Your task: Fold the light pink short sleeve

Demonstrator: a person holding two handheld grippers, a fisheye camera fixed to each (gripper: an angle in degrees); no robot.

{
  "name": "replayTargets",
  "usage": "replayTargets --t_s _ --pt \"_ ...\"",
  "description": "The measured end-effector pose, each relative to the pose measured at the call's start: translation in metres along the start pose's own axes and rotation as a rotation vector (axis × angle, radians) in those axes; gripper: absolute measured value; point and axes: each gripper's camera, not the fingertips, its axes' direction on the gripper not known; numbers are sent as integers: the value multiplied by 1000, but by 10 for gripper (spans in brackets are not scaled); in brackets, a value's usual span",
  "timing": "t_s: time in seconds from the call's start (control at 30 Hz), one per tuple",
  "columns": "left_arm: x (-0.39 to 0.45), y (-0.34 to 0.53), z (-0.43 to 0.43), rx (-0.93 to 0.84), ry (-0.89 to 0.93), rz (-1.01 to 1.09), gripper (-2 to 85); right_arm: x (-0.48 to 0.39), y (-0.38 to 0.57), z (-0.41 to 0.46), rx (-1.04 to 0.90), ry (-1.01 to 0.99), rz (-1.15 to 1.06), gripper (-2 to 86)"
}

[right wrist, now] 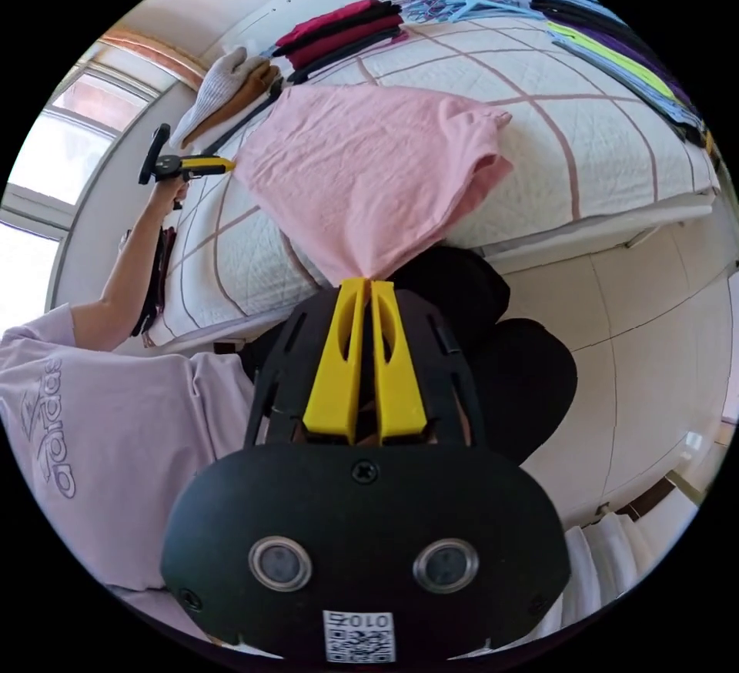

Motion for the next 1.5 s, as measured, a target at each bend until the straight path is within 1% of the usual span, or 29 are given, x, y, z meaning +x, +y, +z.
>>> replayTargets --t_s 0.07,0.1,0.13,0.17,0.2,0.27,0.3,0.37,0.4,0.47,0.57,0.63,0.73,0.9,1.13,1.23,1.37,1.43,1.5 --pt "17 3 -22 -12 -60 -32 48 0 4 0 6 -9 -26 65" --pt "23 4 -31 -17 -100 -51 55 2 9 -9 61 9 -23 79" --pt "38 9 -52 1 -203 -91 68 5 12 -14 88 18 -12 88" --pt "60 15 -78 68 -272 -96 79 14 16 -24 138 26 19 107" --pt "73 18 -92 120 -290 -87 83 26 17 -33 186 20 50 123" --pt "146 29 -142 361 -312 60 99 46 16 -42 253 -15 90 143" --pt "168 30 -151 412 -322 114 101 57 12 -45 292 -43 108 153" --pt "261 30 -170 538 -369 337 107 75 3 -42 324 -81 133 160" --pt "283 30 -171 557 -373 384 107 86 -5 -34 325 -99 149 162" --pt "363 27 -170 608 -368 564 110 103 -16 -18 304 -139 172 164" --pt "434 20 -171 609 -353 685 112 124 -23 5 299 -189 218 161" --pt "462 16 -174 609 -331 728 113 133 -24 13 306 -218 228 156" --pt "492 4 -177 580 -325 744 118 141 -24 26 296 -305 220 132" --pt "529 -4 -186 583 -344 810 123 156 -24 29 256 -337 221 74" --pt "574 -13 -191 548 -418 842 126 160 -28 1 266 -450 213 55" --pt "587 -16 -194 556 -487 831 120 161 -30 -7 272 -476 205 55" --pt "609 -21 -197 634 -681 854 100 166 -26 -6 277 -475 215 54" --pt "617 -23 -190 624 -706 907 86 173 -23 -6 287 -498 229 54" --pt "620 -24 -187 636 -738 902 63 180 -21 -6 285 -503 235 54"
